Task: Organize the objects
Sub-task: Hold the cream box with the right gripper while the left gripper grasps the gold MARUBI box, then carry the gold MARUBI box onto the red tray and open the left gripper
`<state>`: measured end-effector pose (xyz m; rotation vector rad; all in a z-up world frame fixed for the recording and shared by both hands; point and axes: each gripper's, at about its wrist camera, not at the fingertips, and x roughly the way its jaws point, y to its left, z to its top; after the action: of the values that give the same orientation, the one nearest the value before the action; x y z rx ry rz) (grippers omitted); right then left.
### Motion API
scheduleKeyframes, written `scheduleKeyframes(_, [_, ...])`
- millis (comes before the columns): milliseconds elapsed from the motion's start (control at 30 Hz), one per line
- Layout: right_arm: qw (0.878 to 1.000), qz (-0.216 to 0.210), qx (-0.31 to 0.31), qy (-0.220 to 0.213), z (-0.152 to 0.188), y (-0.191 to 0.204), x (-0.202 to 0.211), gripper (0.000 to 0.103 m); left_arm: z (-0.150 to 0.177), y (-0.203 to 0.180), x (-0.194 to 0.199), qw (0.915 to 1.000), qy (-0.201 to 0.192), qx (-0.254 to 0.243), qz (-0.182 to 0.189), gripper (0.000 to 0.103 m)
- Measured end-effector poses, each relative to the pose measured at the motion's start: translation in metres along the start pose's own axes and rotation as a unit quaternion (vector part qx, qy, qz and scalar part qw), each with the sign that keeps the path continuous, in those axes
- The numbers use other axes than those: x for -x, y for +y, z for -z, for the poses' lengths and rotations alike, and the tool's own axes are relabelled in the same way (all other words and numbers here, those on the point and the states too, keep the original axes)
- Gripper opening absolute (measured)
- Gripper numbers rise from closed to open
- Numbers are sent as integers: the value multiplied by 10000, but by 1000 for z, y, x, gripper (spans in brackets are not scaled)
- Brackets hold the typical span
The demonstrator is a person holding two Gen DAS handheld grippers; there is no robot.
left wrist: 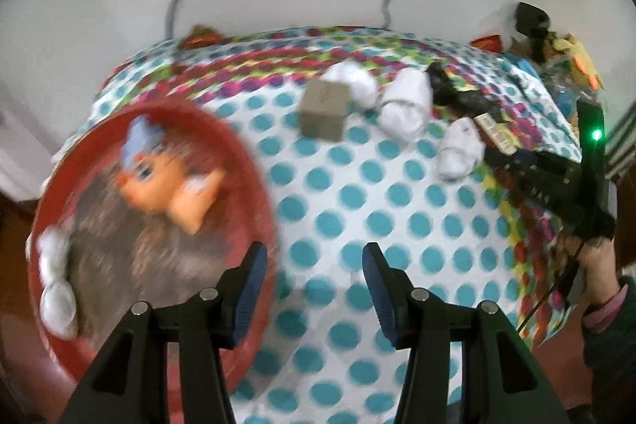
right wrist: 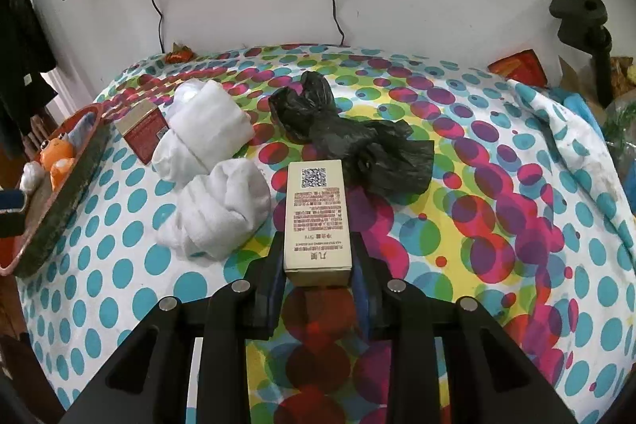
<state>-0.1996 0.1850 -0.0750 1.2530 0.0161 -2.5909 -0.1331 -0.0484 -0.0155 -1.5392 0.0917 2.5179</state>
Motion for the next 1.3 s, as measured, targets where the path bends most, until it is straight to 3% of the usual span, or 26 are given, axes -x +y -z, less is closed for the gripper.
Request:
scheduleKeyframes(100, [10000, 19, 24, 7, 0, 1, 1, 29, -24, -13, -12, 9978, -65, -293, 595, 51])
scheduleKeyframes(200, [10000, 40, 46, 14, 0, 2, 1, 29, -44, -21, -22, 9966, -60, -463, 677, 51])
scheduleKeyframes(267, [10000, 2, 10, 10, 0, 2, 1, 29, -59, -23, -29, 9968, -70, -527, 591, 52])
scheduleKeyframes(333, [10000, -60, -41, 4, 0, 0, 2, 29, -72, -25, -38, 9965, 4, -570, 608, 62])
scheduleKeyframes(633, [9996, -242, -175, -11, 0, -4, 3, 30, -110, -20, -67, 9978, 352, -432, 346, 62])
scheduleKeyframes(900, [9989, -378, -281, -21, 0, -9, 2, 30, -125, -2, -90, 9978, 593, 87, 290, 62])
scheduleKeyframes(1133, [9987, -417, -309, -25, 0, -10, 3, 30, -134, 7, -96, 9977, 600, 201, 261, 64])
scheduleKeyframes(1300, [9984, -449, -339, -30, 0, -10, 3, 30, -132, 6, -110, 9959, 856, 159, 240, 64])
